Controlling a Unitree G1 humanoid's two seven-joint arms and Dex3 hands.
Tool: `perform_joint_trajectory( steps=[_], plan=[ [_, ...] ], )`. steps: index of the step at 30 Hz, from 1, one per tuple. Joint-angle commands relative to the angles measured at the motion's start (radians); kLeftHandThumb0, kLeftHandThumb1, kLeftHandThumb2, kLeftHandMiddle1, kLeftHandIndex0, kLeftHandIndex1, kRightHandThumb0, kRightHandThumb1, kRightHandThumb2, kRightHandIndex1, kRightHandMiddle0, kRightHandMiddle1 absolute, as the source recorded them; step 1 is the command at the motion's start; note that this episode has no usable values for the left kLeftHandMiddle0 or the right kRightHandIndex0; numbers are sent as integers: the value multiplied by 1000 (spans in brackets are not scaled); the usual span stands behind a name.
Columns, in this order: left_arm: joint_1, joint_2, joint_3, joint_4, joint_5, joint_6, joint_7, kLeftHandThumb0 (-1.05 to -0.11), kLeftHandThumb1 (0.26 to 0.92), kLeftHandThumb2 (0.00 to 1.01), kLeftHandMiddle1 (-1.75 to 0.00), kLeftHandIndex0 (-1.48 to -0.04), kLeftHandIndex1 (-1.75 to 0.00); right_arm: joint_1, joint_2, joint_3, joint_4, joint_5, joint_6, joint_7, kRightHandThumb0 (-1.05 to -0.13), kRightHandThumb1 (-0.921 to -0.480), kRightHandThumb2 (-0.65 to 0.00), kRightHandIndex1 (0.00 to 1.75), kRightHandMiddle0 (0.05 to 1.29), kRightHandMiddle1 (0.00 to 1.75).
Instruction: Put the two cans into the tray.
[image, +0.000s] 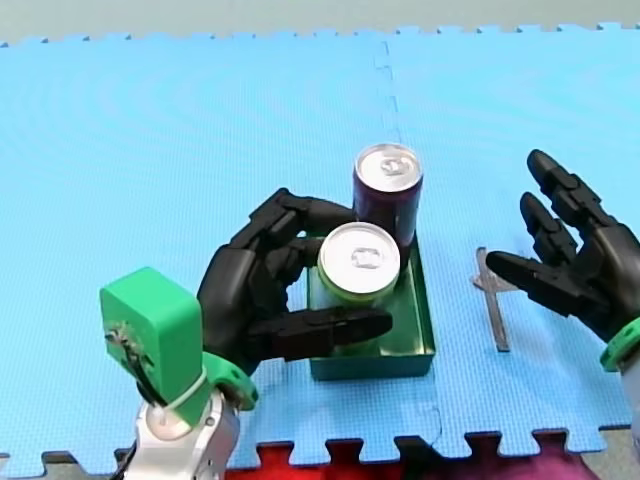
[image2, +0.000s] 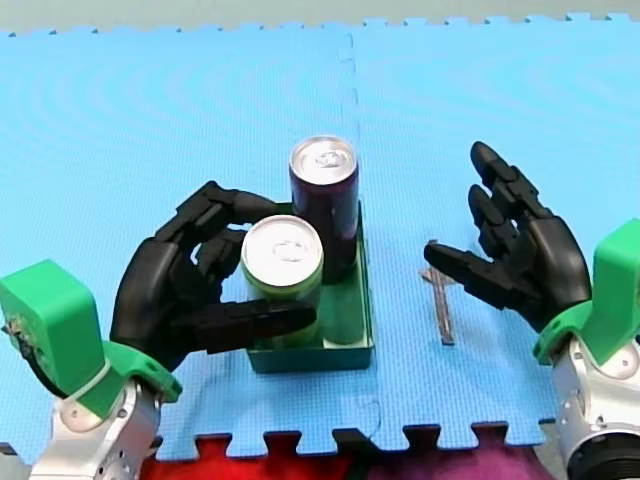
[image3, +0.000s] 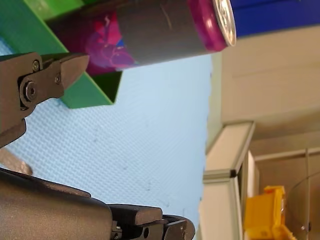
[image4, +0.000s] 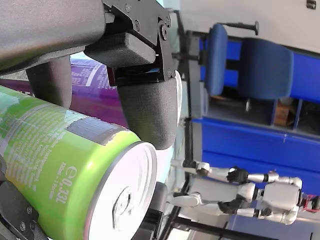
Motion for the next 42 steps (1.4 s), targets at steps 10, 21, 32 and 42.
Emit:
perform_joint_trajectory(
  steps=[10, 21, 32, 42],
  plan=[
    [-3, -1, 15, 29, -7, -13, -4, -486, 861, 0, -1746, -584, -1746, 11, 2, 2, -24, 1, 0, -3, -973, -872, -8, 16, 175, 0],
    [-8, 1, 24, 68, -3, -43, -11, -487, 862, 1, -1746, -566, -1746, 19, 4, 10, -39, -2, 2, -9, -987, -889, -5, 10, 177, 0],
    [-19, 2, 33, 96, -4, -59, -20, -479, 862, 0, -1746, -553, -1746, 25, 4, 17, -50, -5, 3, -15, -999, -899, -3, 6, 182, 2],
    [-23, 5, 33, 106, 9, -67, -12, -474, 864, 1, -1746, -544, -1746, 29, 6, 18, -51, -3, 0, -14, -1005, -902, -1, 4, 191, 3]
  ],
)
